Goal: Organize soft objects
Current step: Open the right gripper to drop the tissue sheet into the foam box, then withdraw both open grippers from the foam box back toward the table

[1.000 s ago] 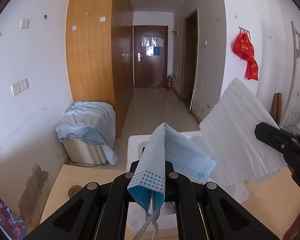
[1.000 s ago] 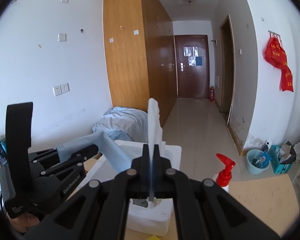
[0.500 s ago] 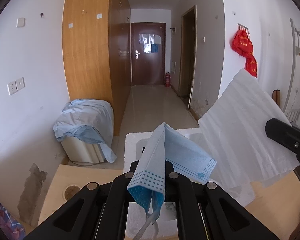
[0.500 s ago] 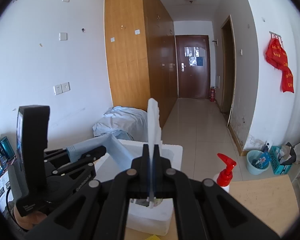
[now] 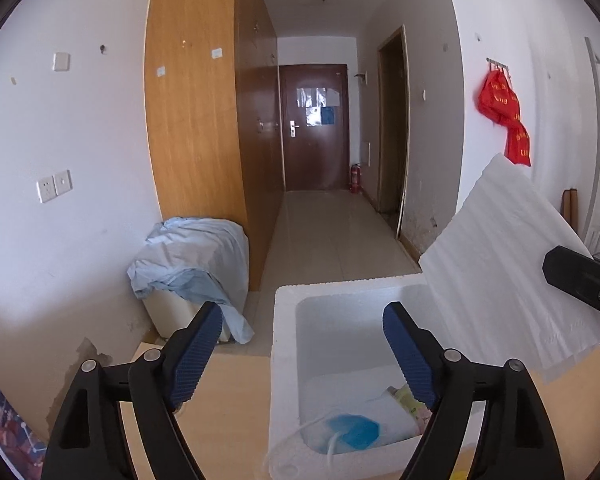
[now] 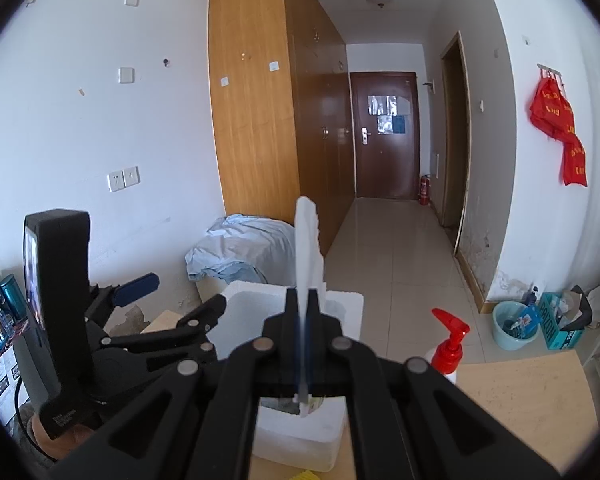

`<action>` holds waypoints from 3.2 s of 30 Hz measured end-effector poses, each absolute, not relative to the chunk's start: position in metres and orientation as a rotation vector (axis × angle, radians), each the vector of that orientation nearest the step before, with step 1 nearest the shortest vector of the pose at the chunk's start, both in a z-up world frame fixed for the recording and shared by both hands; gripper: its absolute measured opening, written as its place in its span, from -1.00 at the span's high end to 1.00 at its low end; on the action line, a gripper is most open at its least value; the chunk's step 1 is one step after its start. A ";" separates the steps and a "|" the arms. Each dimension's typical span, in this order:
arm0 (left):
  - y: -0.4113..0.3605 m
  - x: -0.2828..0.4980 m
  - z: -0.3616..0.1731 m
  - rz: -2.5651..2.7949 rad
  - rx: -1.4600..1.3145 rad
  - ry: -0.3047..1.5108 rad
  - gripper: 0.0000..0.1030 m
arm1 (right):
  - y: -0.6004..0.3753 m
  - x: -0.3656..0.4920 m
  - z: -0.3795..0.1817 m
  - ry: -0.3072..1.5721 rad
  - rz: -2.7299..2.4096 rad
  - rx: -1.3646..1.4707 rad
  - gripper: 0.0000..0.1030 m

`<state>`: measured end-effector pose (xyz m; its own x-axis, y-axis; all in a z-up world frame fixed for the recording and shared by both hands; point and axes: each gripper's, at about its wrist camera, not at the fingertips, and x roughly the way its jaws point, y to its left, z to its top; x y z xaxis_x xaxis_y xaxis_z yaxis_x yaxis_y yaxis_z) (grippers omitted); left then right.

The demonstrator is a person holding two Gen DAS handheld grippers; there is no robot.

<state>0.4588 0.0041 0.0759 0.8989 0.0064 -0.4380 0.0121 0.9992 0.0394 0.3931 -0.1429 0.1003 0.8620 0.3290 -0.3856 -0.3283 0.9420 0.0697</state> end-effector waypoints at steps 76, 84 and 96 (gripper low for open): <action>0.038 0.406 0.109 0.150 -0.039 0.437 -0.84 | -0.136 0.361 0.094 0.400 0.289 -0.043 -0.92; 0.033 0.354 0.110 0.151 -0.046 0.437 -0.84 | -0.139 0.327 0.094 0.407 0.294 -0.049 -0.99; 0.029 0.264 0.124 0.137 -0.029 0.393 -0.90 | -0.156 0.256 0.109 0.355 0.270 -0.015 -0.99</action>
<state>0.2643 0.0292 0.1244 0.9145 0.1275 -0.3841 -0.1388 0.9903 -0.0017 0.2561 -0.1558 0.1085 0.9019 0.2589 -0.3457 -0.2641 0.9639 0.0326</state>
